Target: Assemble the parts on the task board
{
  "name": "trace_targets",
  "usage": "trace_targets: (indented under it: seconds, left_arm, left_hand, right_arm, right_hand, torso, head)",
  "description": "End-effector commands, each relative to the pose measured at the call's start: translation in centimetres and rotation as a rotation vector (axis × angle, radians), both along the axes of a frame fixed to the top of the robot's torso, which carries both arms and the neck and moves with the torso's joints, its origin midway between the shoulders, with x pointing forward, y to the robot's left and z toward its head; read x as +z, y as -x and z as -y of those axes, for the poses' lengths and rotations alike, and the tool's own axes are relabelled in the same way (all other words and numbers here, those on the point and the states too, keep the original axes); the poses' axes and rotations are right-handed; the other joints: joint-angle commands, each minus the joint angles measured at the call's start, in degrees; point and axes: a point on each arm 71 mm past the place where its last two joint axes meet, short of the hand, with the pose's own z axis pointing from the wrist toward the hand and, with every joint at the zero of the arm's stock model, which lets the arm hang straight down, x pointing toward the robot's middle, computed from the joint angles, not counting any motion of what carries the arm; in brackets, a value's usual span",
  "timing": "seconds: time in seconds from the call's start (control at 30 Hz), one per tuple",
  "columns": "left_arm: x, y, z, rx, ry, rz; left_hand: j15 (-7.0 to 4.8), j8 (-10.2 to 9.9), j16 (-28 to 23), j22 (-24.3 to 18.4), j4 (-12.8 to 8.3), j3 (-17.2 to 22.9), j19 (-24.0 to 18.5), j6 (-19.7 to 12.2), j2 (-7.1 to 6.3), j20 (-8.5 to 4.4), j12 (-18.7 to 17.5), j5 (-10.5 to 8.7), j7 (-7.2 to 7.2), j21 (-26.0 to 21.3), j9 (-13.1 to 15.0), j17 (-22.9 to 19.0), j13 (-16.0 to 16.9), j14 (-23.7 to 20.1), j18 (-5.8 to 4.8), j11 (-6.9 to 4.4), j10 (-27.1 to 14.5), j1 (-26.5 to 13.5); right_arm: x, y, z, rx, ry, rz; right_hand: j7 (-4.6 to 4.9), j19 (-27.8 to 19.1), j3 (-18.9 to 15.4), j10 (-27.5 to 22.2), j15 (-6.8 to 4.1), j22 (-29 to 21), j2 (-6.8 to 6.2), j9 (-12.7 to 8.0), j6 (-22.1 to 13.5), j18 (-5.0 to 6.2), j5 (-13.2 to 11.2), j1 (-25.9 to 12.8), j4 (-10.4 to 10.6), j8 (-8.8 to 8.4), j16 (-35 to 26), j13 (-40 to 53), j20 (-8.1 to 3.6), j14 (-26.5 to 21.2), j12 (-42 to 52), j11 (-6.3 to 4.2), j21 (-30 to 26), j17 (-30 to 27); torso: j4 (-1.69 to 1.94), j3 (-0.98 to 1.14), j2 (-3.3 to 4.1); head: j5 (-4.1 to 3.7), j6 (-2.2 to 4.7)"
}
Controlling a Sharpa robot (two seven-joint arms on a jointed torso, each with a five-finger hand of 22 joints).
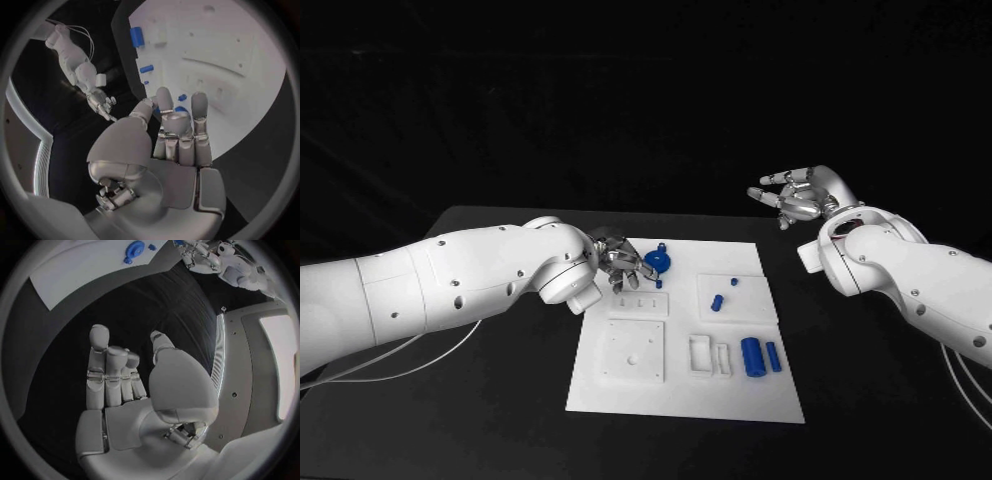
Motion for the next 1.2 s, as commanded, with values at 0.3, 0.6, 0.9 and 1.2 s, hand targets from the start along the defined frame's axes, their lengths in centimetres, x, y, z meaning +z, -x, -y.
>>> trace_targets:
  seconds: [0.3,0.6,0.9,1.2]
  left_arm:
    - [-0.3,-0.2,1.0,-0.033,-0.126,0.089]
    - [-1.0,-0.1,1.6,-0.067,-0.168,0.048]
    - [-1.5,-0.1,1.4,-0.087,-0.204,0.002]
    - [-1.8,0.1,1.4,-0.112,-0.226,-0.031]
  left_hand:
    - [-0.02,0.9,3.7,4.3,-0.4,1.7,1.9,11.8,0.12,0.35,4.7,2.39,-6.0,-2.5,34.8,7.1,-3.5,0.7,0.66,-0.67,2.7,-1.4]
    - [0.23,0.2,3.6,7.1,0.8,10.7,2.1,12.3,-1.04,0.97,5.0,-5.97,-6.0,-4.6,35.6,7.1,-4.3,0.8,0.96,-0.55,2.7,-3.7]
    - [0.27,0.3,4.2,10.8,2.8,11.0,3.0,12.9,0.17,1.07,5.7,-7.65,-6.2,-7.4,36.5,8.0,-4.2,0.9,0.78,-0.56,2.7,-4.8]
    - [0.29,0.2,4.6,12.8,4.0,10.8,3.7,13.5,1.93,1.22,6.0,-9.79,-6.36,-9.0,36.8,8.6,-4.2,0.9,0.8,-0.58,2.7,-6.3]
  right_arm:
    - [0.3,-0.5,0.2,0.013,-0.005,0.007]
    - [0.3,-0.7,0.2,0.017,-0.003,-0.003]
    - [0.2,-0.7,0.2,0.021,-0.001,-0.014]
    - [0.1,-0.8,0.1,0.023,0.0,-0.021]
  right_hand:
    - [-0.03,2.2,-0.4,-0.5,0.0,-0.1,0.74,0.0,0.4,0.42,0.6,-0.1,0.2,-0.23,-0.4,-0.1,0.17,-0.3,-0.4,0.07,-0.3,-0.2]
    - [-0.04,2.1,-0.5,-0.6,-0.01,-0.2,0.91,0.0,0.7,0.41,2.0,0.0,-0.1,-0.22,-0.4,-0.3,0.16,-0.4,-0.4,0.05,-0.6,-0.3]
    - [-0.06,2.1,-0.6,-0.7,-0.03,-0.3,1.04,0.0,1.0,0.4,3.2,0.1,-0.2,-0.21,-0.4,-0.4,0.14,-0.4,-0.4,0.02,-0.8,-0.3]
    - [-0.07,2.1,-0.6,-0.7,-0.04,-0.3,1.13,0.0,1.3,0.36,4.3,0.1,-0.4,-0.2,-0.3,-0.5,0.12,-0.5,-0.4,0.01,-0.7,-0.3]
  torso:
    - [0.16,-0.04,0.05]
    - [-0.14,0.0,0.15]
    - [-0.04,0.06,0.11]
    - [-0.01,0.02,0.0]
  head:
    - [0.13,-0.92]
    - [0.22,-1.27]
    - [0.16,-1.69]
    - [0.29,-2.17]
